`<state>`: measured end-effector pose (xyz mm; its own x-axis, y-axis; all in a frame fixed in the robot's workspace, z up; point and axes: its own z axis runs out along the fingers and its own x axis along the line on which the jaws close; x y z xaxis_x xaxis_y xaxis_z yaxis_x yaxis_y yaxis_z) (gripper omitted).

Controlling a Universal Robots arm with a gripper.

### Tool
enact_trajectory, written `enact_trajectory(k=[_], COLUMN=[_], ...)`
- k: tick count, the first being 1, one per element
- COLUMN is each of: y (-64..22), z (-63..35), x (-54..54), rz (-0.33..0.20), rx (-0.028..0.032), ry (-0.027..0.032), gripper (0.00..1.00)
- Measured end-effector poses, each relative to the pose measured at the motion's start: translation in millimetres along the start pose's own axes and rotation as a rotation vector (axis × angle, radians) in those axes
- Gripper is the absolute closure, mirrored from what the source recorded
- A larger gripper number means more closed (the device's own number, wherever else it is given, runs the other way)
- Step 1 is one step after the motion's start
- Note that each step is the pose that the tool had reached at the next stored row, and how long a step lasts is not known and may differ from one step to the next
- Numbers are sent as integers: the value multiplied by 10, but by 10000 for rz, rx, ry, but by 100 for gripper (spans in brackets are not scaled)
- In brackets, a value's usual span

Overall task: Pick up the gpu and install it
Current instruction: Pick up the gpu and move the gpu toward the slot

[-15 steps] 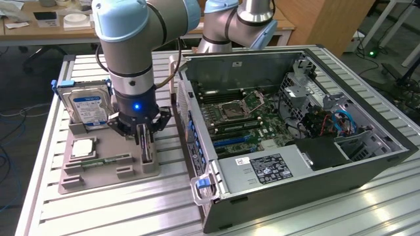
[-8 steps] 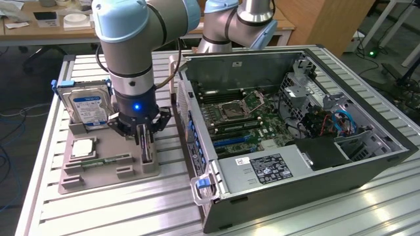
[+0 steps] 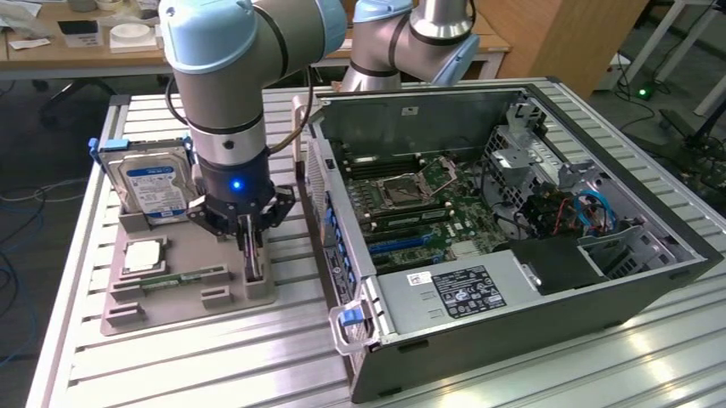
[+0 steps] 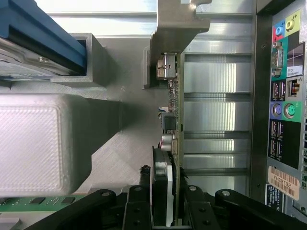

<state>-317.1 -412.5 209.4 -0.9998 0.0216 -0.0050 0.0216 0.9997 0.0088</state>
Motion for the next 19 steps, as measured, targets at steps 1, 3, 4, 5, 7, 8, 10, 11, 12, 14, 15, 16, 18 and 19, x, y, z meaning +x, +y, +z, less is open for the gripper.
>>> enact_trajectory(k=[1, 3, 4, 5, 7, 8, 10, 11, 12, 14, 15, 16, 18, 19], y=[0, 0, 0, 0, 0, 0, 0, 0, 0, 0, 0, 0, 0, 0], z=[0, 0, 0, 0, 0, 0, 0, 0, 0, 0, 0, 0, 0, 0], x=[0, 0, 0, 0, 0, -1, -1, -2, -2, -2, -2, -2, -2, -3], rz=[0, 0, 0, 1, 1, 0, 1, 1, 1, 1, 0, 0, 0, 0], rx=[0, 0, 1, 2, 2, 2, 5, 6, 8, 8, 8, 8, 8, 8], ry=[0, 0, -2, 0, 0, 0, 0, 0, 0, 0, 0, 0, 0, 0], gripper=[68, 68, 69, 69, 69, 72, 72, 72, 72, 72, 72, 72, 72, 72])
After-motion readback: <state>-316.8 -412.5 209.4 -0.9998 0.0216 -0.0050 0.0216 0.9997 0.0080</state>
